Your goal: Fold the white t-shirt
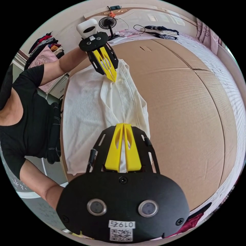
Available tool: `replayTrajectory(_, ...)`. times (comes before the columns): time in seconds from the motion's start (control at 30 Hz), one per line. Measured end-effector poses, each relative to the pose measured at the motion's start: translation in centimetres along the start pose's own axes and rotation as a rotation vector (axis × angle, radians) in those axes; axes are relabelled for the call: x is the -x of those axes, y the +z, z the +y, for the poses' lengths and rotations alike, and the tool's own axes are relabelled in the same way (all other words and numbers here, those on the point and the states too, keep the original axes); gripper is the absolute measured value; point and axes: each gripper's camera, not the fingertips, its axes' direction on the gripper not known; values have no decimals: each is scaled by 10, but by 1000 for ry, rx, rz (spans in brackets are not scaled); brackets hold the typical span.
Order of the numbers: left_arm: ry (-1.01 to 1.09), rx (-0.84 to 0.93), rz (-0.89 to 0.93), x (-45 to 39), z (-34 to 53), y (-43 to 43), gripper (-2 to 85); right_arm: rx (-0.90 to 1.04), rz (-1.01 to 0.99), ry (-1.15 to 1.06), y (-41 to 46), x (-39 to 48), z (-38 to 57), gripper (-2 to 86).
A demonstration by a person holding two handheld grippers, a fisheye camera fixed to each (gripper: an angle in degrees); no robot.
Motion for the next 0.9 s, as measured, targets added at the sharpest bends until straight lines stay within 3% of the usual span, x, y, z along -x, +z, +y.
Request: replayTrajectory(0.9, -44, 25, -41, 0, 12, -24, 7, -21, 70, 40, 16, 60, -21, -10)
